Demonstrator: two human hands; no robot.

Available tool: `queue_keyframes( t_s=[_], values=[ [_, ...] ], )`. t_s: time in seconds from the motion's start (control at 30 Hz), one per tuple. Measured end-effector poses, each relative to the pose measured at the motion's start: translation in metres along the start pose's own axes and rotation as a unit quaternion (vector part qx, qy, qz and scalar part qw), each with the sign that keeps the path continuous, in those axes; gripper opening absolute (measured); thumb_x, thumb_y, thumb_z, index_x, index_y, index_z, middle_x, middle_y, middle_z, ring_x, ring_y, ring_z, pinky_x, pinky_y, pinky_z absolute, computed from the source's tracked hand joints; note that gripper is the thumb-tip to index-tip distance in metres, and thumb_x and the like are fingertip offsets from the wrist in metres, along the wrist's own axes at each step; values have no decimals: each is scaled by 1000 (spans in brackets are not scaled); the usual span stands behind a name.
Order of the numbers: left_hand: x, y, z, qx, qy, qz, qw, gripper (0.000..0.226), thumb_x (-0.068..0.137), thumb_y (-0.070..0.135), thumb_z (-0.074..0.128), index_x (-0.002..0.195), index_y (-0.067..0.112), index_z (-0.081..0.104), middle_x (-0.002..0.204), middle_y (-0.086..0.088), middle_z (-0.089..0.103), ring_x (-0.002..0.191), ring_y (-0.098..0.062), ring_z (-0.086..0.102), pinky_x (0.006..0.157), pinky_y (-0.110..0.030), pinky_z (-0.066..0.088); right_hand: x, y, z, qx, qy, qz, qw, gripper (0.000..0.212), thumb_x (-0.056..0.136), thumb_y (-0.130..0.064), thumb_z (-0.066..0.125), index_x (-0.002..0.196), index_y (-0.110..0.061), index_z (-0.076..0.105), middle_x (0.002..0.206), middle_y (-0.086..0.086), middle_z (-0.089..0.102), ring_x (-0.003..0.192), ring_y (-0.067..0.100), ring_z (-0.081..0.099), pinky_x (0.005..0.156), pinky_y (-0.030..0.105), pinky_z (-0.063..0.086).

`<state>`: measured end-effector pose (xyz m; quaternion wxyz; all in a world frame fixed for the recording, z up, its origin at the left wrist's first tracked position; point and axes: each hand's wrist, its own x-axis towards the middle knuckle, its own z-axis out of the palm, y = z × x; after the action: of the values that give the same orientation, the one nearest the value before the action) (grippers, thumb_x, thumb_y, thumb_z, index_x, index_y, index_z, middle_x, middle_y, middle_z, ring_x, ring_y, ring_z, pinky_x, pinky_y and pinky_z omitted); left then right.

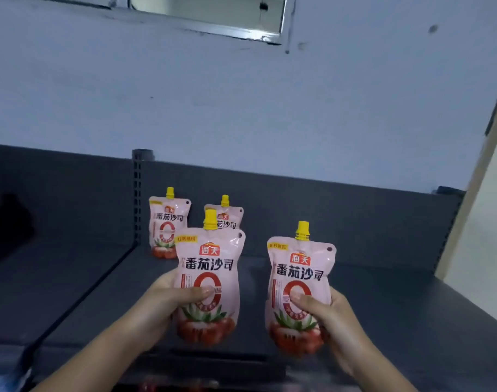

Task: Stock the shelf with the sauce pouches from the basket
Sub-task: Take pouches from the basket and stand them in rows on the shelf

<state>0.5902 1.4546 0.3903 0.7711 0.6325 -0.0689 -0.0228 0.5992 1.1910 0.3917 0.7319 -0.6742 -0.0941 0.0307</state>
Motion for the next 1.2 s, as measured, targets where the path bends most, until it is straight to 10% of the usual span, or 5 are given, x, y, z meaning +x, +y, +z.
queue_keyframes(
  t_s=[0.43,0.97,1.1,1.2],
  values=[
    [143,-10,42,25,-14,-76,997,60,51,6,79,109,10,63,98,-10,75,88,-24,72,70,-35,56,92,7,-84,5,79,16,997,24,75,-1,69,99,-4,68,93,15,75,80,29,73,66,33,60],
    [238,-49,74,10,-5,-80,997,36,73,-9,65,99,15,66,92,-1,76,95,-17,67,76,-32,51,179,20,-146,9,48,6,999,49,60,-14,78,106,-5,66,99,13,74,85,27,72,66,31,59],
    [251,-54,84,5,11,-64,998,37,74,-10,63,101,15,66,95,-2,76,95,-18,68,74,-31,51,200,22,-162,10,28,8,1000,82,30,-36,93,104,-8,68,99,13,74,88,29,72,63,31,58],
    [257,-58,92,6,22,-57,998,36,75,-10,63,100,15,65,94,-2,75,95,-18,67,75,-31,51,213,26,-174,7,17,15,1000,66,38,-29,91,98,-10,69,96,11,75,89,28,72,63,29,58]
  ],
)
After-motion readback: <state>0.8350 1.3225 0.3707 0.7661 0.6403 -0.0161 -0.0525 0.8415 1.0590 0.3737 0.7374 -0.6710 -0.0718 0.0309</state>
